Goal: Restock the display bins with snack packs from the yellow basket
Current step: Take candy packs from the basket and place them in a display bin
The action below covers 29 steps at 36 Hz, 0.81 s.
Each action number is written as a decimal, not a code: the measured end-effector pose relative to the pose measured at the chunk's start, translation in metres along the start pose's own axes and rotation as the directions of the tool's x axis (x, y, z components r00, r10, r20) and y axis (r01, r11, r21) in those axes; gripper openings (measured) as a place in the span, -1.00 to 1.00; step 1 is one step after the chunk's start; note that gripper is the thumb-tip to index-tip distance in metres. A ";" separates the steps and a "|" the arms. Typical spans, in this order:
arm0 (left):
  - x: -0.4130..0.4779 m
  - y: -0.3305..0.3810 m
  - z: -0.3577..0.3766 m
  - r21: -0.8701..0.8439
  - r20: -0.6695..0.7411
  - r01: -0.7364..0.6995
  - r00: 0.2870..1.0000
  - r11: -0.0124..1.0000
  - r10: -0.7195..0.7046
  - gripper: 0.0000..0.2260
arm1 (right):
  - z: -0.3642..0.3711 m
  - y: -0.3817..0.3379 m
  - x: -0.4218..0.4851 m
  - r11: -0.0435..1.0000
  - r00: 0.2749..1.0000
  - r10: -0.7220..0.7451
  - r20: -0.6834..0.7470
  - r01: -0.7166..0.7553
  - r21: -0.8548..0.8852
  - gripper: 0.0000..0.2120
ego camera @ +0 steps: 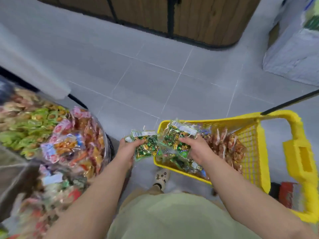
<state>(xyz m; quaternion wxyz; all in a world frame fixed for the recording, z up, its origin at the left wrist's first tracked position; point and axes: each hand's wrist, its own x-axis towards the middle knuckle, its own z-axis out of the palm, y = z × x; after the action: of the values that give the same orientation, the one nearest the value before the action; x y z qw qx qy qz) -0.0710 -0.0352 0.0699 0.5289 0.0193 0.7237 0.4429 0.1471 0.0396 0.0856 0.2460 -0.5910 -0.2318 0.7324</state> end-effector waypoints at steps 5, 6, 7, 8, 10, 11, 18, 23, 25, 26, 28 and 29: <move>-0.043 -0.042 -0.061 -0.153 -0.199 -0.062 0.980 0.986 0.031 -0.16 | 0.031 0.017 -0.018 0.976 0.993 0.018 0.118 0.008 -0.216 -0.37; -0.052 -0.051 -0.072 -0.190 -0.234 -0.071 0.972 0.979 0.025 -0.18 | 0.036 0.022 -0.019 0.971 0.990 0.021 0.137 0.013 -0.240 -0.39; -0.061 -0.061 -0.082 -0.232 -0.265 -0.072 0.964 0.970 0.008 -0.20 | 0.043 0.027 -0.022 0.964 0.988 0.022 0.154 0.020 -0.267 -0.46; -0.070 -0.070 -0.092 -0.269 -0.296 -0.071 0.955 0.961 -0.013 -0.20 | 0.049 0.033 -0.024 0.953 0.984 0.022 0.176 0.033 -0.301 -0.54; -0.089 -0.089 -0.110 -0.332 -0.345 -0.072 0.937 0.940 -0.050 -0.16 | 0.065 0.047 -0.033 0.926 0.975 0.044 0.217 0.042 -0.376 -0.55; -0.098 -0.098 -0.118 -0.359 -0.368 -0.075 0.928 0.930 -0.067 -0.16 | 0.073 0.055 -0.038 0.904 0.972 0.057 0.229 0.047 -0.425 -0.48; -0.150 -0.151 -0.179 -0.466 -0.487 -0.131 0.864 0.875 -0.130 -0.10 | 0.137 0.113 -0.084 0.621 0.917 -0.013 0.398 0.319 -0.715 -0.62; -0.180 -0.171 -0.232 -0.519 -0.540 -0.223 0.833 0.825 -0.115 -0.03 | 0.194 0.169 -0.126 0.460 0.800 0.073 0.595 0.502 -0.732 -0.73; -0.191 -0.179 -0.258 -0.522 -0.572 -0.262 0.814 0.812 -0.105 -0.04 | 0.216 0.192 -0.143 0.405 0.769 0.132 0.625 0.534 -0.742 -0.51; -0.198 -0.183 -0.271 -0.527 -0.579 -0.275 0.809 0.804 -0.103 -0.04 | 0.228 0.202 -0.152 0.389 0.754 0.159 0.638 0.546 -0.742 -0.43; -0.212 -0.192 -0.301 -0.531 -0.597 -0.299 0.796 0.793 -0.100 -0.01 | 0.250 0.224 -0.173 0.401 0.706 0.211 0.676 0.569 -0.718 -0.38; -0.218 -0.196 -0.318 -0.525 -0.610 -0.315 0.787 0.791 -0.092 -0.01 | 0.260 0.235 -0.184 0.426 0.681 0.239 0.693 0.568 -0.704 -0.37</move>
<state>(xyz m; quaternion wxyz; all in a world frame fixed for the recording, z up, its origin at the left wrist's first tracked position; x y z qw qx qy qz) -0.1372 -0.4594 0.1186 0.2175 -0.2473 0.6721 0.6632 -0.0945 -0.2715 0.1262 -0.1340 -0.2665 -0.7175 0.6295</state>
